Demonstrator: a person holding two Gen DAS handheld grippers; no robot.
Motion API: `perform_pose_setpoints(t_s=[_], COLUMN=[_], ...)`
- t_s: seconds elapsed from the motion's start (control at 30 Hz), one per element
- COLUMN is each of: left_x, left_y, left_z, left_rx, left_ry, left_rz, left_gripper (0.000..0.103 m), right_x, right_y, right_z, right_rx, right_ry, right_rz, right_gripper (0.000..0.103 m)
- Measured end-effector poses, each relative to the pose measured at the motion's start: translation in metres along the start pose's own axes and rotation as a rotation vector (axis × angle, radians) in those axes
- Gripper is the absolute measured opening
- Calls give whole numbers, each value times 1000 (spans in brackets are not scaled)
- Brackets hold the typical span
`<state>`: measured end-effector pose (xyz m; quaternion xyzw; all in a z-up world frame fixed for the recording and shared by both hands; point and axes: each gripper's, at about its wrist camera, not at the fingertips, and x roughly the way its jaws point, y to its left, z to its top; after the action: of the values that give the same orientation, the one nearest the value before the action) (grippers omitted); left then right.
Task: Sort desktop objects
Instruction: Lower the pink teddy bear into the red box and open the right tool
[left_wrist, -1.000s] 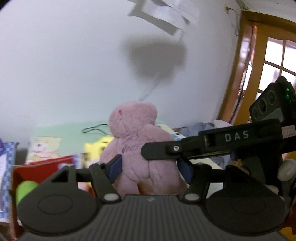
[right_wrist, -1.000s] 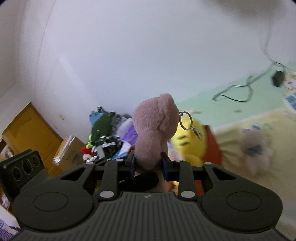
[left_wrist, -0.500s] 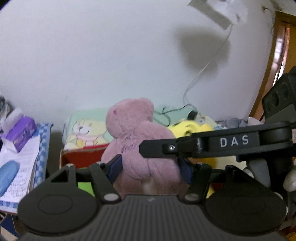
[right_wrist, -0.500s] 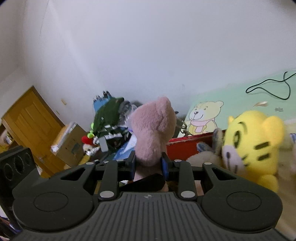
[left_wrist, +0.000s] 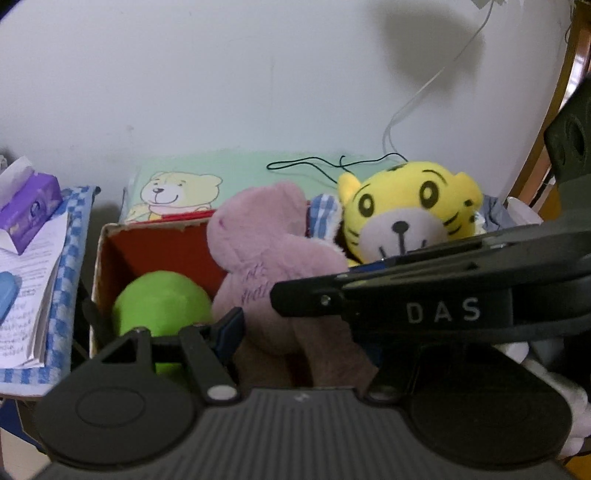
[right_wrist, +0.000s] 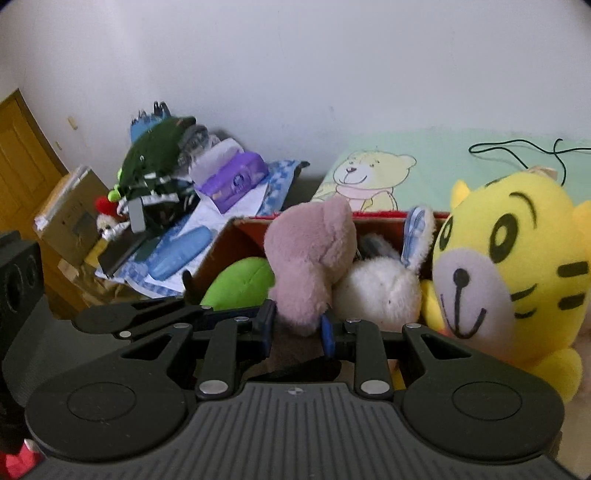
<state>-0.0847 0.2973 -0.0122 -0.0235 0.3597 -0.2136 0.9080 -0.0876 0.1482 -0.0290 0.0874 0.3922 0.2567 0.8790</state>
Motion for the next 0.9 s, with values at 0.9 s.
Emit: perform_pose_setpoints(t_s=[0.9], left_x=[19], left_y=[-3], left_z=[-1], left_rx=[60], left_ry=[32], left_rz=[70], left_gripper=[76], right_x=[16], right_y=[-8], right_z=[-4], right_rx=[71], right_ry=[-32], right_rz=[12], right_gripper=[36])
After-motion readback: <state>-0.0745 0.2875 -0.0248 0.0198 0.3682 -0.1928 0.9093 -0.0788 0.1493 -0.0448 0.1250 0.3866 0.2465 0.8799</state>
